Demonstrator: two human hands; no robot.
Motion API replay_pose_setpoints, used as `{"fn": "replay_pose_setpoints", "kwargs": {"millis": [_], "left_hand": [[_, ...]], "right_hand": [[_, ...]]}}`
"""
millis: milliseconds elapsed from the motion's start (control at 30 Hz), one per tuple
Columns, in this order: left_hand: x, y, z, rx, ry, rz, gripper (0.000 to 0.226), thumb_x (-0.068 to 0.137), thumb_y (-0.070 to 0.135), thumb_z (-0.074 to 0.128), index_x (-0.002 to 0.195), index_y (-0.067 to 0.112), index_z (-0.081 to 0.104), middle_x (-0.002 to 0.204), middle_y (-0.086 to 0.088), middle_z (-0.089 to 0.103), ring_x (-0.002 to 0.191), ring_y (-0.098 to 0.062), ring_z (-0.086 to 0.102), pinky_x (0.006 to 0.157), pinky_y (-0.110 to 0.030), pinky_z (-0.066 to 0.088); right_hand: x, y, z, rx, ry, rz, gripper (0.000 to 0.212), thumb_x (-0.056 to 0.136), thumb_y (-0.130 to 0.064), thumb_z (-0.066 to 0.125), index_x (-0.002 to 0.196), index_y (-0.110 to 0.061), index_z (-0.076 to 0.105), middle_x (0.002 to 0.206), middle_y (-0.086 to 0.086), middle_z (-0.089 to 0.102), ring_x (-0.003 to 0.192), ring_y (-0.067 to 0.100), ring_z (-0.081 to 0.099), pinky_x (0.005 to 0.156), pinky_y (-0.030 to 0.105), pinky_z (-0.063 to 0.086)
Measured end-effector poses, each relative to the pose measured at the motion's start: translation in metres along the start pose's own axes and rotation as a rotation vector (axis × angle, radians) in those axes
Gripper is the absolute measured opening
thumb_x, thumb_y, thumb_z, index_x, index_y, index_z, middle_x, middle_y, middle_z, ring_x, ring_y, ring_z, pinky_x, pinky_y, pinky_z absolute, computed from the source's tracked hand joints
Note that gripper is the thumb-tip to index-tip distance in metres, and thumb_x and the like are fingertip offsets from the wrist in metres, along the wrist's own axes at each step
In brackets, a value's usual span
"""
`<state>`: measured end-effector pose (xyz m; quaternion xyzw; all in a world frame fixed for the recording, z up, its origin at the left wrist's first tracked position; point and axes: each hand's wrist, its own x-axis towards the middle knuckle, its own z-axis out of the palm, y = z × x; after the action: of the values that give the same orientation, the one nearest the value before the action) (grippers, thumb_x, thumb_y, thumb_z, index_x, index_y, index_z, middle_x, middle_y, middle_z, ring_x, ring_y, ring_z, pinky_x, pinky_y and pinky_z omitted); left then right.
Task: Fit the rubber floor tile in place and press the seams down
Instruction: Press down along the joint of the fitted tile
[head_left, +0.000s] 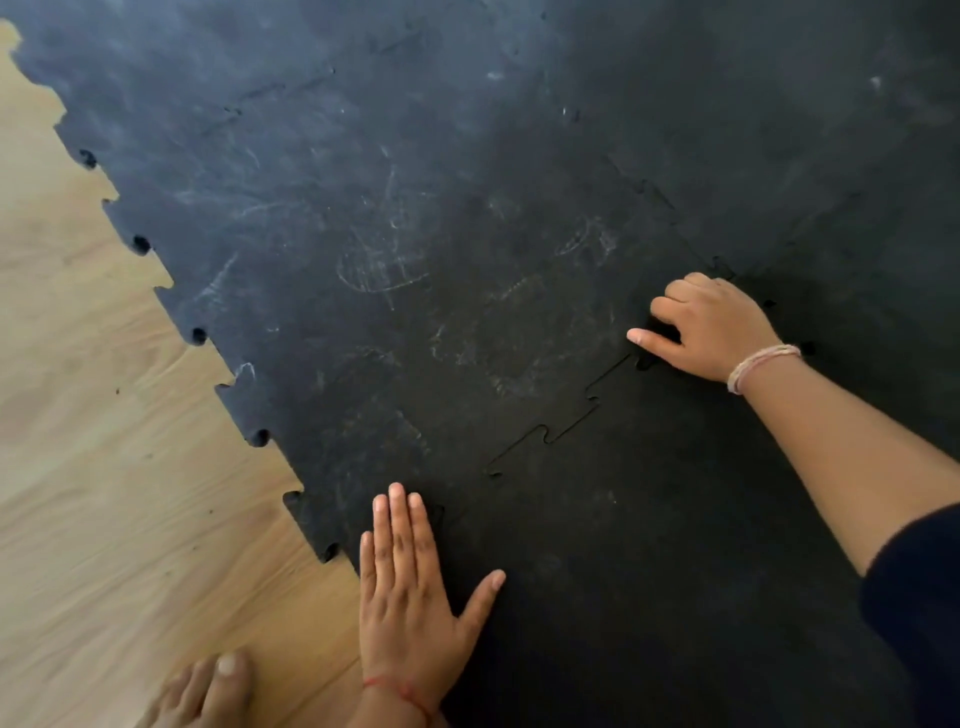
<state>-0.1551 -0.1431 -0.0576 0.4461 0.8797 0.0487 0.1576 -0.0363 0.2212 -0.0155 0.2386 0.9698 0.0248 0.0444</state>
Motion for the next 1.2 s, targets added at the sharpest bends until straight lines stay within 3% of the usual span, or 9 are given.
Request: {"fn": "replay_pose_setpoints", "kwargs": {"millis": [133,233,267,333,467,733,867,967,1200], "left_hand": [[0.003,0.002,0.001,0.041,-0.031,-0.008,0.095,0.083,0.070,0.017,0.143,-0.003,0.012,0.154,-0.017,0.002,0.142,-0.031,0.003,0.115,-0.040,-0.001],[0.003,0.001,-0.002,0.034,-0.033,0.002,0.093,0.084,0.070,0.015,0.142,-0.003,0.012,0.153,-0.016,-0.002,0.142,-0.030,0.003,0.115,-0.039,-0.001],[0.003,0.000,-0.003,0.025,-0.022,0.007,0.092,0.084,0.069,0.015,0.142,-0.002,0.012,0.153,-0.014,-0.003,0.142,-0.028,0.002,0.115,-0.038,-0.003],[-0.001,-0.003,-0.002,0.000,-0.005,0.010,0.089,0.085,0.067,0.015,0.144,0.001,0.007,0.154,-0.011,-0.006,0.142,-0.025,-0.001,0.116,-0.035,-0.005],[-0.018,-0.011,0.005,-0.071,0.053,-0.034,0.083,0.088,0.062,0.013,0.144,0.003,0.003,0.155,-0.009,-0.008,0.143,-0.025,-0.002,0.115,-0.034,-0.004],[-0.017,-0.017,0.005,-0.013,-0.029,0.002,0.079,0.089,0.059,0.012,0.144,0.003,0.001,0.155,-0.009,-0.010,0.142,-0.025,-0.003,0.115,-0.033,-0.006],[0.031,0.007,-0.010,0.037,0.000,0.266,0.070,0.093,0.054,0.013,0.145,0.006,0.005,0.155,-0.008,-0.004,0.142,-0.022,0.001,0.114,-0.034,-0.001],[0.071,0.041,-0.012,0.111,-0.040,0.539,0.066,0.094,0.051,0.015,0.144,0.008,0.012,0.155,-0.007,0.009,0.142,-0.022,0.003,0.113,-0.036,0.004],[0.078,0.046,0.002,0.110,0.010,0.596,0.066,0.094,0.050,0.015,0.145,0.007,0.016,0.154,-0.007,0.005,0.141,-0.024,0.010,0.114,-0.037,0.005]], "right_hand": [[0.005,-0.011,-0.010,0.043,-0.030,0.131,0.052,0.083,-0.059,0.027,0.064,-0.013,0.043,0.066,0.006,0.045,0.071,0.033,0.053,0.059,0.037,0.040],[-0.013,-0.061,-0.009,0.136,-0.056,0.285,0.074,0.087,-0.063,0.023,0.111,-0.002,0.057,0.118,0.021,0.058,0.112,0.039,0.050,0.092,0.047,0.042],[-0.027,-0.090,-0.006,0.185,-0.068,0.287,0.079,0.089,-0.062,0.019,0.130,-0.001,0.045,0.139,0.021,0.043,0.130,0.037,0.037,0.105,0.047,0.031],[-0.064,-0.157,0.001,0.276,-0.101,0.281,0.082,0.090,-0.064,0.012,0.144,-0.003,0.018,0.153,0.017,0.012,0.142,0.030,0.007,0.114,0.043,0.011],[-0.113,-0.242,0.021,0.329,-0.122,0.411,0.090,0.088,-0.068,0.019,0.143,0.002,0.013,0.152,0.024,0.009,0.141,0.033,0.002,0.111,0.045,0.008],[-0.112,-0.250,0.022,0.319,-0.184,0.442,0.088,0.086,-0.069,0.019,0.144,-0.003,0.015,0.152,0.019,0.014,0.142,0.028,0.004,0.110,0.041,0.008],[-0.092,-0.190,0.021,0.333,-0.087,0.676,0.089,0.084,-0.071,0.006,0.144,-0.004,0.002,0.154,0.015,0.001,0.141,0.026,-0.004,0.115,0.043,0.009],[-0.078,-0.158,0.025,0.279,-0.056,0.699,0.084,0.089,-0.064,0.008,0.144,0.000,0.011,0.153,0.018,0.010,0.142,0.028,0.004,0.112,0.044,0.013],[-0.079,-0.153,0.036,0.300,-0.014,0.686,0.077,0.091,-0.059,0.021,0.144,-0.004,0.016,0.153,0.015,0.014,0.142,0.024,0.006,0.111,0.040,0.010]]}}
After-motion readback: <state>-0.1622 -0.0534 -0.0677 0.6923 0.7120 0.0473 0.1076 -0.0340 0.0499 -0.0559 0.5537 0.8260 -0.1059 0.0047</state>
